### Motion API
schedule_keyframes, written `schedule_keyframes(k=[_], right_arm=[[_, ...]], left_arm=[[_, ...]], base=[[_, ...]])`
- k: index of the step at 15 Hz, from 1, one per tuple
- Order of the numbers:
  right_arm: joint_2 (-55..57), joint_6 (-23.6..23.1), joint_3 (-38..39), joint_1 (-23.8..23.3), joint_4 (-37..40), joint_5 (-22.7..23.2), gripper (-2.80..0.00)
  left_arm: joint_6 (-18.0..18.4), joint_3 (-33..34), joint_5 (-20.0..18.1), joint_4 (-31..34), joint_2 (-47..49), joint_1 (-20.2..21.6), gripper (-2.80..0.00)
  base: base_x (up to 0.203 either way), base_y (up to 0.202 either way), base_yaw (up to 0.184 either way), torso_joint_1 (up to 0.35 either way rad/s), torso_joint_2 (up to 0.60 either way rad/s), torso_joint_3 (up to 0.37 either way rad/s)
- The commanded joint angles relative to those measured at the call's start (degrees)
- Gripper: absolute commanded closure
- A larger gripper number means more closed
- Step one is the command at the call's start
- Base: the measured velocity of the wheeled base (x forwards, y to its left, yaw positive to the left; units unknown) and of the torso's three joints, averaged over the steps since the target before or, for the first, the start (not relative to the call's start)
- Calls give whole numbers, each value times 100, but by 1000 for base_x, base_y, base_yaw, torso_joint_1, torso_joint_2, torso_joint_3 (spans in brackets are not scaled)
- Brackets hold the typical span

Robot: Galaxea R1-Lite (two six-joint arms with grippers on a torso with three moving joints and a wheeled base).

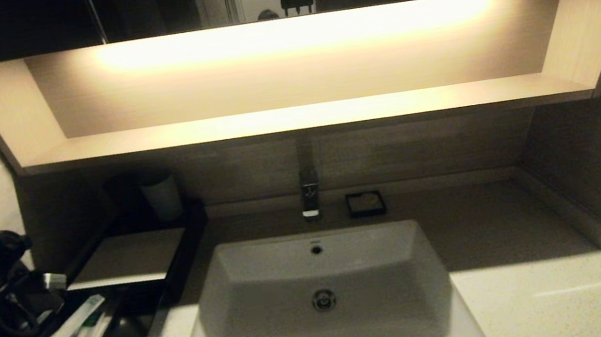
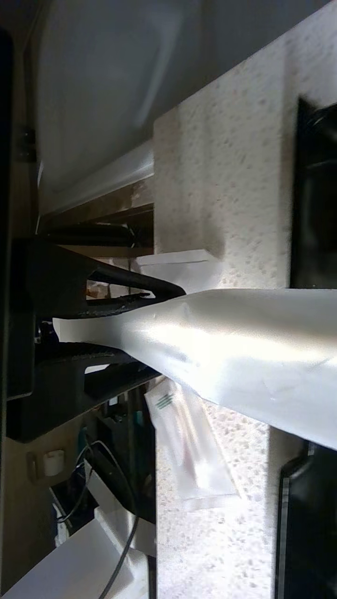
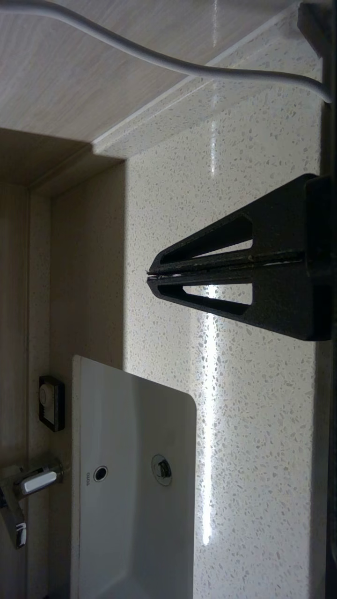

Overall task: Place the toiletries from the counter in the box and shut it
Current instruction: Place the bathroom toiletry into the drawer

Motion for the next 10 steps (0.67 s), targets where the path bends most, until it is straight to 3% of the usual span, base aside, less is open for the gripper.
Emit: schedule_keyframes(k=[1, 10], right_arm=[[0, 0, 1, 0, 0, 1, 0], [0, 0, 1, 0, 0, 1, 0]], left_arm=[[11, -64, -1, 40, 71, -57, 0], [-68, -390, -18, 66, 239, -188, 0]], base=[[0, 0, 0, 0, 0, 0], [0, 0, 0, 0, 0, 0]])
